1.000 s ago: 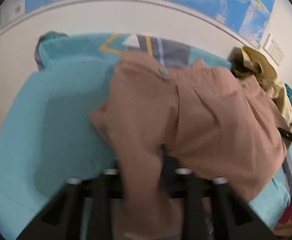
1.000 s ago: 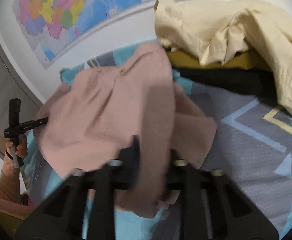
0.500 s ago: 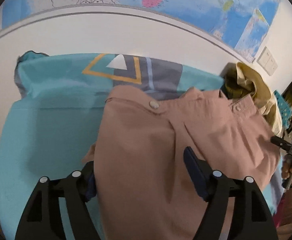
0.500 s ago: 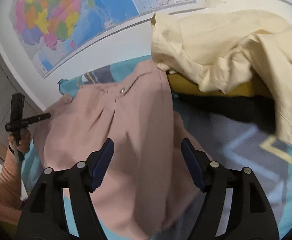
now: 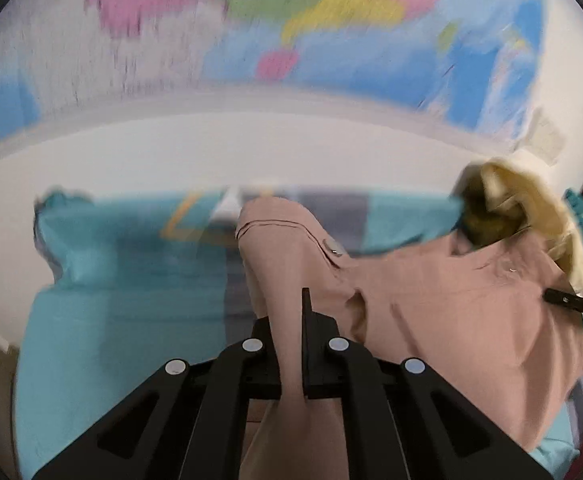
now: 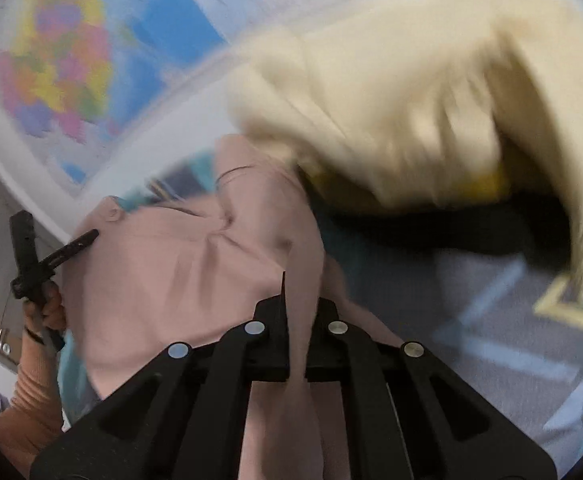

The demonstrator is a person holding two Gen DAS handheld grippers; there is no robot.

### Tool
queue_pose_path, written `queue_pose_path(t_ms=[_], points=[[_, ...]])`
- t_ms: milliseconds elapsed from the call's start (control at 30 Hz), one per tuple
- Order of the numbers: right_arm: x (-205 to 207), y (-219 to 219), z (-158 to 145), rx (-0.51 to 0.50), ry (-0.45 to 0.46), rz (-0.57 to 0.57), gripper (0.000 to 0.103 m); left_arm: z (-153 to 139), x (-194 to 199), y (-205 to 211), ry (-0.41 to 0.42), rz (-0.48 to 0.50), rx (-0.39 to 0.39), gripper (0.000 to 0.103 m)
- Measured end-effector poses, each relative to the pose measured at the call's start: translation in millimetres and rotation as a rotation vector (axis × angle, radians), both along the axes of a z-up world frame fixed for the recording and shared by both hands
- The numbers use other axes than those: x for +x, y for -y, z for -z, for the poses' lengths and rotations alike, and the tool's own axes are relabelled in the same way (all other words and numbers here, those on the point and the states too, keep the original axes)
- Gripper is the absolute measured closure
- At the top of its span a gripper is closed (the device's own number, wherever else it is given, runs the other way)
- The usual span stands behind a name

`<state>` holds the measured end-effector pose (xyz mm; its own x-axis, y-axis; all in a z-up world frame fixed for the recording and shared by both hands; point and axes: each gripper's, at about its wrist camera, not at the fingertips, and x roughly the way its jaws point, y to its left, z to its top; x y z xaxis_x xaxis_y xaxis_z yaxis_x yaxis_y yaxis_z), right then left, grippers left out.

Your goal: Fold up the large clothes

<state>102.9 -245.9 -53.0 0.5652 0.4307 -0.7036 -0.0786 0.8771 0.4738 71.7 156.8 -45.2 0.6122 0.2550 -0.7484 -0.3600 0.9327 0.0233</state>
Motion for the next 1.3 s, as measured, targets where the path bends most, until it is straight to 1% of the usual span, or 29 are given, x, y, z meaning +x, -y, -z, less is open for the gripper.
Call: queue_pose_path(t_ms=[33,67,100,133,167,200,233,267,300,333,400,467,567,633,700,733,767,833,867,900,933,967,1033,1067,1100,1133,1167,1233,1300], points=[[-2,0,3,0.005,-0.008,-0.002,0.096,12,4,-5,-0.060,-0.032,0.009,0.094],[-4,-1,4,-0.013,-0.017,0.011,0.087,28,10,-10,-0.125,-0.066,0.020,0.082],[-7,-2,2,-0.032,-0.016,0.019,0.082,36,12,-12,-0.156,-0.090,0.042,0.074],[-10,-4,-2,-0.054,-0.007,0.022,0.081,37,12,-13,-0.162,-0.108,0.063,0.064],[-16,-6,-10,-0.103,0.012,0.042,0.078,33,7,-13,-0.145,-0.119,0.068,0.061],[-22,-9,-17,-0.141,0.030,0.055,0.069,26,2,-13,-0.126,-0.119,0.057,0.059],[-30,-9,-27,-0.173,0.064,0.072,0.063,17,-6,-11,-0.101,-0.126,0.063,0.057],[-41,-9,-39,-0.194,0.110,0.095,0.055,10,-13,-8,-0.078,-0.132,0.089,0.051],[-49,-12,-47,-0.215,0.147,0.102,0.054,1,-23,-4,-0.053,-0.135,0.118,0.045],[-55,-15,-55,-0.236,0.180,0.094,0.054,-7,-33,-1,-0.025,-0.133,0.126,0.033],[-67,-31,-69,-0.257,0.248,0.030,0.052,-14,-52,4,0.013,-0.131,0.114,0.031],[-67,-56,-73,-0.232,0.264,-0.108,0.050,-16,-72,12,0.021,-0.131,0.102,0.031],[-50,-97,-58,-0.260,0.233,-0.240,0.049,-10,-92,26,0.011,-0.121,0.073,0.031],[-34,-117,-42,-0.294,0.200,-0.283,0.050,-3,-100,33,0.002,-0.094,0.057,0.030],[-15,-125,-19,-0.357,0.134,-0.284,0.051,10,-101,39,-0.037,-0.097,0.081,0.030],[-5,-124,-8,-0.381,0.102,-0.253,0.051,17,-98,39,-0.060,-0.105,0.083,0.030],[4,-117,5,-0.394,0.072,-0.219,0.054,25,-97,36,-0.087,-0.114,0.062,0.030],[10,-104,9,-0.301,0.042,-0.191,0.054,33,-99,31,-0.098,-0.135,0.026,0.030],[9,-101,8,-0.278,0.035,-0.180,0.054,33,-103,27,-0.091,-0.141,-0.003,0.029],[6,-98,4,-0.272,0.034,-0.173,0.053,31,-108,25,-0.086,-0.151,-0.011,0.028],[1,-97,-2,-0.279,0.044,-0.170,0.050,27,-115,22,-0.068,-0.173,-0.018,0.026],[-5,-99,-10,-0.284,0.065,-0.179,0.045,23,-122,21,-0.051,-0.183,-0.027,0.026],[-26,-112,-33,-0.284,0.152,-0.261,0.043,14,-139,20,-0.015,-0.219,-0.038,0.025],[-39,-123,-44,-0.293,0.203,-0.315,0.037,10,-145,20,-0.004,-0.229,-0.041,0.025],[-49,-137,-52,-0.301,0.241,-0.360,0.026,7,-153,22,0.005,-0.239,-0.046,0.025],[-60,-154,-60,-0.307,0.285,-0.430,0.021,5,-157,23,0.009,-0.246,-0.052,0.025],[-66,-164,-63,-0.310,0.308,-0.478,0.019,4,-165,25,0.019,-0.253,-0.066,0.025],[-83,-200,-65,-0.315,0.342,-0.621,0.020,4,-177,33,0.035,-0.254,-0.094,0.025],[-98,-229,-55,-0.357,0.350,-0.734,0.020,9,-188,43,0.040,-0.258,-0.122,0.025]])
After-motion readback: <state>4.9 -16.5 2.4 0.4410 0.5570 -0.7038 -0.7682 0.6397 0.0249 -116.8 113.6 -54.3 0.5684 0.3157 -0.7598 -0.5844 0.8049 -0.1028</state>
